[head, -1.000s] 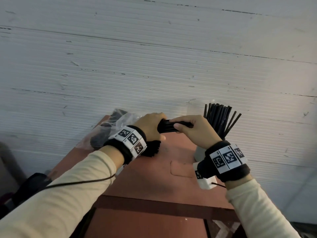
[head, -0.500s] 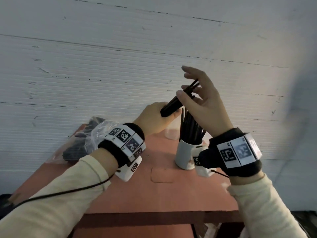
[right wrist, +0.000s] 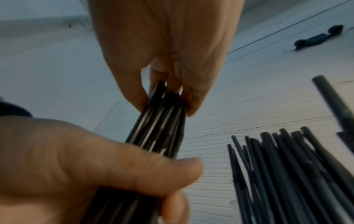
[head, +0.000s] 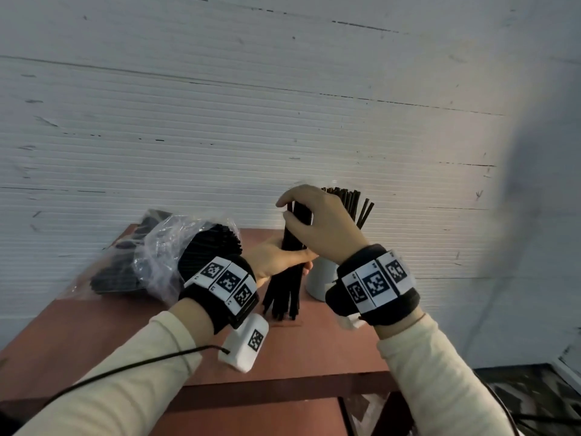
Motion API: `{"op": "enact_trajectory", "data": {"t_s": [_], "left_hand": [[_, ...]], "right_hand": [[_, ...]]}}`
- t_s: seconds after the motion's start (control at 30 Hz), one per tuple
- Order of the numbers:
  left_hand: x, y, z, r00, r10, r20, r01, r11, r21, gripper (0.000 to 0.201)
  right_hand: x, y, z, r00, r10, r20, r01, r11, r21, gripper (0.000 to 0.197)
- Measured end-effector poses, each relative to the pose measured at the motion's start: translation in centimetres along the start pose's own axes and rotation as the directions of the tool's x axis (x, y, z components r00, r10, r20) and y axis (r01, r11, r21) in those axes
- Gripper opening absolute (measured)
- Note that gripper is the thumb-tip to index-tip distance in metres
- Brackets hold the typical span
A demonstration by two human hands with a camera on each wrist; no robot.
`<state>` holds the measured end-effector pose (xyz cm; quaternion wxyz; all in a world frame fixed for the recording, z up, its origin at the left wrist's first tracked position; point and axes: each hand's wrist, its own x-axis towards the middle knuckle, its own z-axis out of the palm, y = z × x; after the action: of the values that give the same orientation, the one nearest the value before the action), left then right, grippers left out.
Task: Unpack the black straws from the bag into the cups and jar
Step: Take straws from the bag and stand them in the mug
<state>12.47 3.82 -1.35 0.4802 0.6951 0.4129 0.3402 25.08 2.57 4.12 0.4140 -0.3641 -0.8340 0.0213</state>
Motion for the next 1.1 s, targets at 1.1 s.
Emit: {"op": "enact_trajectory", "data": {"t_s": [1.1], "left_hand": [[-0.7,1.3,2.9,0.992,0.105,0.064,-0.114,0.979,0.171,0.054]], "right_hand": [[-3.7,0.5,-2.8,0.976,0.204,0.079,-0.217,0.943,0.254,0.019]]}}
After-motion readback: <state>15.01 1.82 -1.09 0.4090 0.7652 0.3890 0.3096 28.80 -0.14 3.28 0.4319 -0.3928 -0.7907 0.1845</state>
